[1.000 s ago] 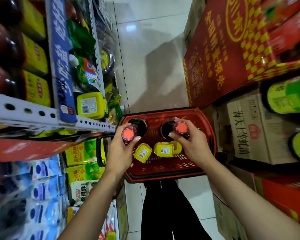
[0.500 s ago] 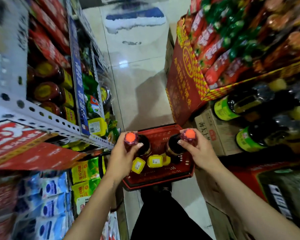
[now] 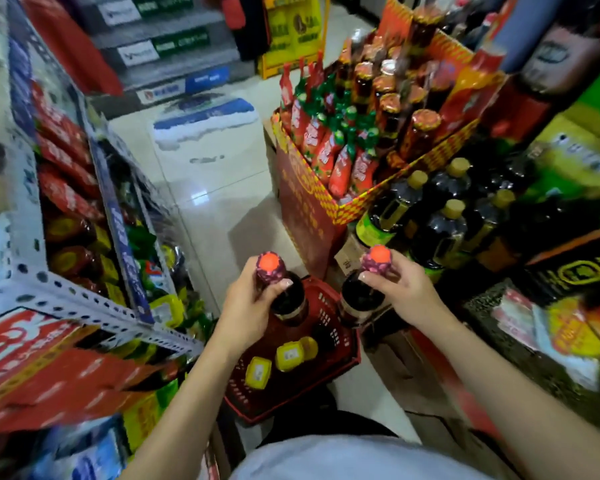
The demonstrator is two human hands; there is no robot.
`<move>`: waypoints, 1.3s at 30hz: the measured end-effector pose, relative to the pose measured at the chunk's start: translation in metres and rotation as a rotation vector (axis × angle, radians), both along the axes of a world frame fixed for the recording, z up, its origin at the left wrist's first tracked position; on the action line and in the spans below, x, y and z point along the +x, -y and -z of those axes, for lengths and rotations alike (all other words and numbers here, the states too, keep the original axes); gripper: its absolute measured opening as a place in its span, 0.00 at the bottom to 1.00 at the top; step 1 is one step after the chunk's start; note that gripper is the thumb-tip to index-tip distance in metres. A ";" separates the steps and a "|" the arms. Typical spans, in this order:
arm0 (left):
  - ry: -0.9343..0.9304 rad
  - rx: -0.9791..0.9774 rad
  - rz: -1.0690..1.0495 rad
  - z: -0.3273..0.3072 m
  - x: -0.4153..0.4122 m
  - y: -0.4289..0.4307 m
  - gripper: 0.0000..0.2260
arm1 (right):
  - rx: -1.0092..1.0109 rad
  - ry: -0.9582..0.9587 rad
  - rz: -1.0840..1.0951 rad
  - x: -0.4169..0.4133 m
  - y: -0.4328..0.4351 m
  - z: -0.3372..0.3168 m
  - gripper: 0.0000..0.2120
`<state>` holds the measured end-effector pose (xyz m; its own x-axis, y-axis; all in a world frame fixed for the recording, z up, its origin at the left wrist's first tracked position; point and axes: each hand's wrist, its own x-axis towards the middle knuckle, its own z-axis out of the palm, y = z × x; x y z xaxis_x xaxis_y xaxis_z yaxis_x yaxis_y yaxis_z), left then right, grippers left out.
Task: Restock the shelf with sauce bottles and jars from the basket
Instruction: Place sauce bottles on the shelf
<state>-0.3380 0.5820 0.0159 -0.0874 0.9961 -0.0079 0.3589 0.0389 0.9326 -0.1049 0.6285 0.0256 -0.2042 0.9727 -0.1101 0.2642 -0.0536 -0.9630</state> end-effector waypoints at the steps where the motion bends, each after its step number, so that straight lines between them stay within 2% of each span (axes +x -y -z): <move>1: -0.018 0.008 0.045 -0.003 0.001 -0.004 0.07 | -0.005 -0.002 0.046 0.003 0.006 -0.001 0.13; 7: -0.036 0.101 0.285 -0.015 0.005 -0.013 0.10 | -0.007 0.039 0.258 0.009 0.047 -0.010 0.13; 18: -0.049 0.090 0.725 -0.019 0.041 -0.015 0.08 | 0.081 0.094 0.663 0.022 0.149 -0.028 0.10; 21: -0.082 0.150 0.820 -0.024 0.064 -0.008 0.08 | 0.103 0.120 0.773 0.029 0.180 -0.033 0.07; 24: -0.073 0.165 0.915 -0.030 0.089 0.003 0.10 | 0.105 0.185 0.888 0.037 0.212 -0.035 0.10; 28: -0.078 0.164 1.062 -0.037 0.129 0.019 0.14 | 0.101 0.264 1.044 0.056 0.255 -0.033 0.05; 30: -0.061 0.152 1.115 -0.040 0.145 0.029 0.18 | 0.089 0.261 1.089 0.062 0.271 -0.033 0.07; 34: -0.047 0.167 1.223 -0.048 0.185 0.055 0.17 | 0.072 0.274 1.201 0.078 0.311 -0.036 0.09; 36: -0.046 0.165 1.274 -0.050 0.205 0.070 0.21 | 0.076 0.275 1.251 0.086 0.331 -0.036 0.09; 37: -0.052 0.162 1.296 -0.051 0.215 0.079 0.19 | 0.078 0.275 1.275 0.089 0.341 -0.037 0.09; 39: -0.069 0.181 1.335 -0.052 0.236 0.099 0.11 | 0.082 0.278 1.326 0.097 0.365 -0.039 0.08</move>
